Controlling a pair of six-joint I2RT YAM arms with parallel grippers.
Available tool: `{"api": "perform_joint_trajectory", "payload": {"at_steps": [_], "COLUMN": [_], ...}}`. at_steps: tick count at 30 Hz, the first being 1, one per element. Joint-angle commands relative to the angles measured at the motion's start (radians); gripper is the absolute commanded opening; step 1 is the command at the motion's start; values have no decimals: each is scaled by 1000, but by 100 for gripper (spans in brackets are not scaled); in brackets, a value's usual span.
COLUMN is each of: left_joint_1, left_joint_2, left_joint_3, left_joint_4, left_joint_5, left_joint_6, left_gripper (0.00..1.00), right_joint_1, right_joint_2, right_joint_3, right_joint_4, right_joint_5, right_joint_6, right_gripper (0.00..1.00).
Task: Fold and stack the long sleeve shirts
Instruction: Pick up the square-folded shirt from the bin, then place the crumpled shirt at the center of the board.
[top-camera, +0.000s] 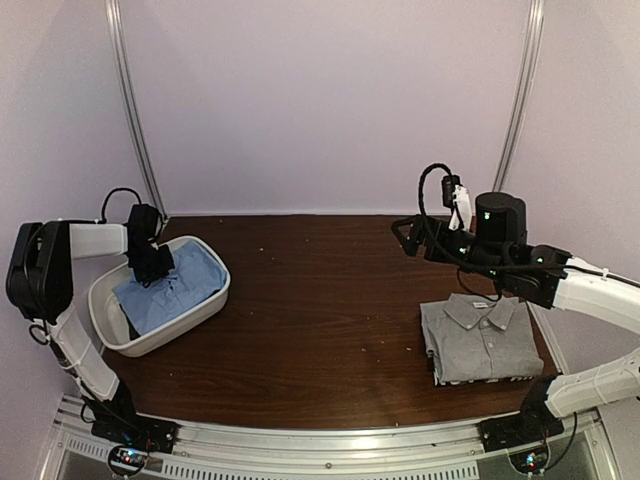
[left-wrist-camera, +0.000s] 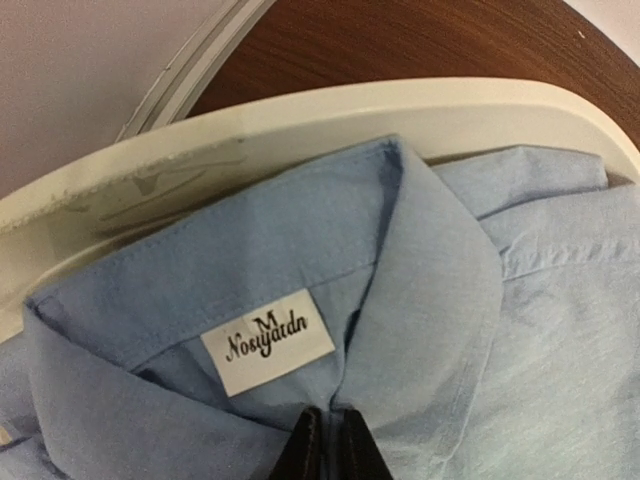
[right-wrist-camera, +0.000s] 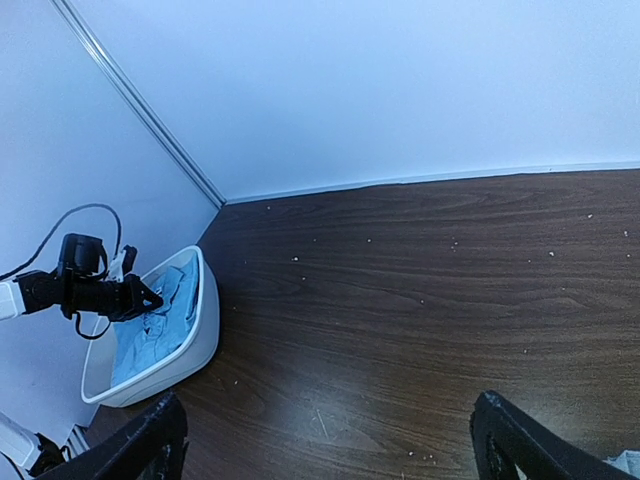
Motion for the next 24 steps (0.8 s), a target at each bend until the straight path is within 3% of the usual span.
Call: {"api": "perform_joint_trajectory", "payload": {"at_steps": [1, 14, 19, 24], "left_joint_1": [-10, -188, -338, -518], "left_joint_2": [-40, -246, -281, -209], "left_joint_3": [19, 181, 394, 689], "left_joint_4": [25, -31, -30, -32], "left_joint_5": [50, 24, 68, 122], "left_joint_6": [25, 102, 191, 278], "left_gripper": [3, 0, 0, 0], "right_joint_1": [1, 2, 0, -1], "right_joint_2": [-10, -3, 4, 7], "right_joint_3": [-13, -9, 1, 16], "right_joint_4": [20, 27, 28, 25], "right_joint_5": [-8, -13, -11, 0], "right_joint_6": [-13, -16, -22, -21], "right_gripper": [100, 100, 100, 100]}}
